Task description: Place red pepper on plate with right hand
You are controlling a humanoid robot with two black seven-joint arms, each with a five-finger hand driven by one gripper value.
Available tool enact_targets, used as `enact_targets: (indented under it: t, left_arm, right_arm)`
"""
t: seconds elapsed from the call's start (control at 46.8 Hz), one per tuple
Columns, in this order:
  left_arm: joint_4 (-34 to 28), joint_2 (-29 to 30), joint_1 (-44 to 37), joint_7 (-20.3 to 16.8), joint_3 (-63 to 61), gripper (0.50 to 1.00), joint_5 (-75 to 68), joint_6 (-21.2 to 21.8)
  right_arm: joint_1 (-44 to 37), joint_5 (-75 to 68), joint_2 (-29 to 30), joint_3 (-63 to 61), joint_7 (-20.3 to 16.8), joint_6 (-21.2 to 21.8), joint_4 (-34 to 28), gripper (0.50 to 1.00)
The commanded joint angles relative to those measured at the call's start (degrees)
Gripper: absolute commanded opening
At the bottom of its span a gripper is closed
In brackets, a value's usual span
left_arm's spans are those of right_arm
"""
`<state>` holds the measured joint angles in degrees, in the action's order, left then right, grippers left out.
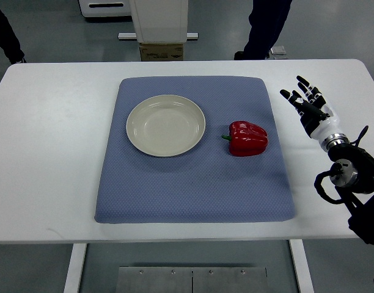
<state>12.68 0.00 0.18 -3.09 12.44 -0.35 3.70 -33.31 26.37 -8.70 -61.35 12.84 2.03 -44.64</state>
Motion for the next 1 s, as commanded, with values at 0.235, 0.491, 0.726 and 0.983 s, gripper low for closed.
enact_targets:
  t: [0.235, 0.491, 0.726, 0.983]
  left_arm:
    - [-0.02, 0.00, 0.00, 0.01, -0.05, 1.000, 0.00, 0.00]
    - [-0.02, 0.00, 0.00, 0.01, -0.05, 1.000, 0.00, 0.00]
    - [-0.02, 0.00, 0.00, 0.01, -0.05, 1.000, 0.00, 0.00]
    - [-0.02, 0.00, 0.00, 0.01, -0.05, 1.000, 0.00, 0.00]
  right_arm:
    - [-0.17, 0.00, 0.00, 0.00, 0.08, -0.01, -0.01, 0.998]
    - [-0.26, 0.00, -0.18, 0.00, 0.26, -0.01, 0.00, 0.998]
    - [-0.35, 0.00, -0.36, 0.00, 0.26, -0.01, -0.09, 0.998]
    - [-1.23, 0.00, -1.32, 0.00, 0.26, -0.01, -0.01, 0.998]
